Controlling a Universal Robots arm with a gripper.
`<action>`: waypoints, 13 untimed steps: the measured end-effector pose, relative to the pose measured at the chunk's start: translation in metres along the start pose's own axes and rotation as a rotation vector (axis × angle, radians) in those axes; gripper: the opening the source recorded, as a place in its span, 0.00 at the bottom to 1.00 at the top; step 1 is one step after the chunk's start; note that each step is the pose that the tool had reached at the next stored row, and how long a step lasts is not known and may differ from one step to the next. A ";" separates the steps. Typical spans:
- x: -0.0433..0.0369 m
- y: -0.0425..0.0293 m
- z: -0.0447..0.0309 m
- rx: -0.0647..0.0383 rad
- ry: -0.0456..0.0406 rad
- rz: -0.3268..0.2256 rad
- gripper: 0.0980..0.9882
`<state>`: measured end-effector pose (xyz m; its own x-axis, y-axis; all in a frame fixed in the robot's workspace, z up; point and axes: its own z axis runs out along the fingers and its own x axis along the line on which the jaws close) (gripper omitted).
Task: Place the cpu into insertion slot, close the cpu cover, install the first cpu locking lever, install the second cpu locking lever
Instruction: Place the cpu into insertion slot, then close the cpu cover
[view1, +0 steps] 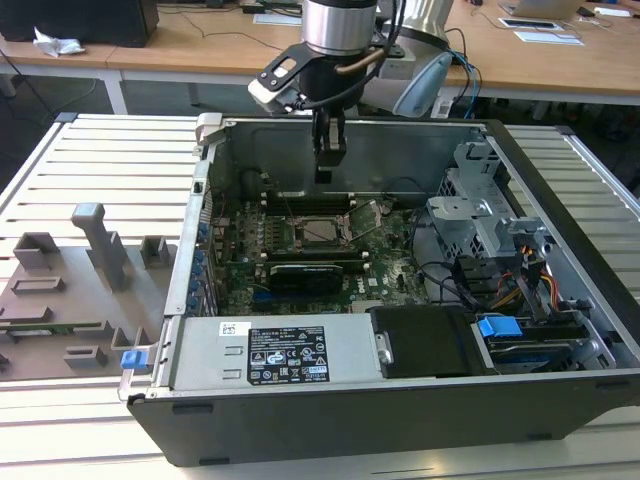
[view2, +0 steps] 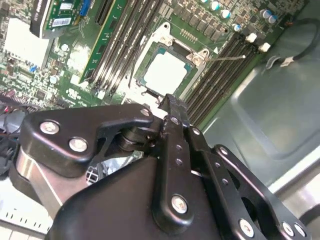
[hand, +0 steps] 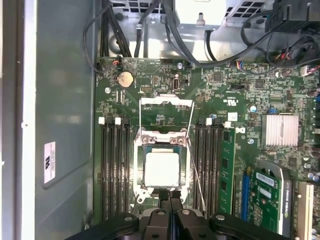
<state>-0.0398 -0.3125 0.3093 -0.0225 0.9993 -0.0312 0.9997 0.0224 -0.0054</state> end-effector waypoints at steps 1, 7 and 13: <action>-0.0001 0.0000 -0.0044 0.000 0.0000 0.000 0.01; -0.0002 0.0000 -0.0058 0.000 0.0000 0.000 0.01; -0.0006 0.0173 -0.0060 0.001 -0.0001 0.000 0.01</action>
<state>-0.0225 -0.3125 0.3152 -0.0227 0.9993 -0.0313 0.9997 0.0225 -0.0060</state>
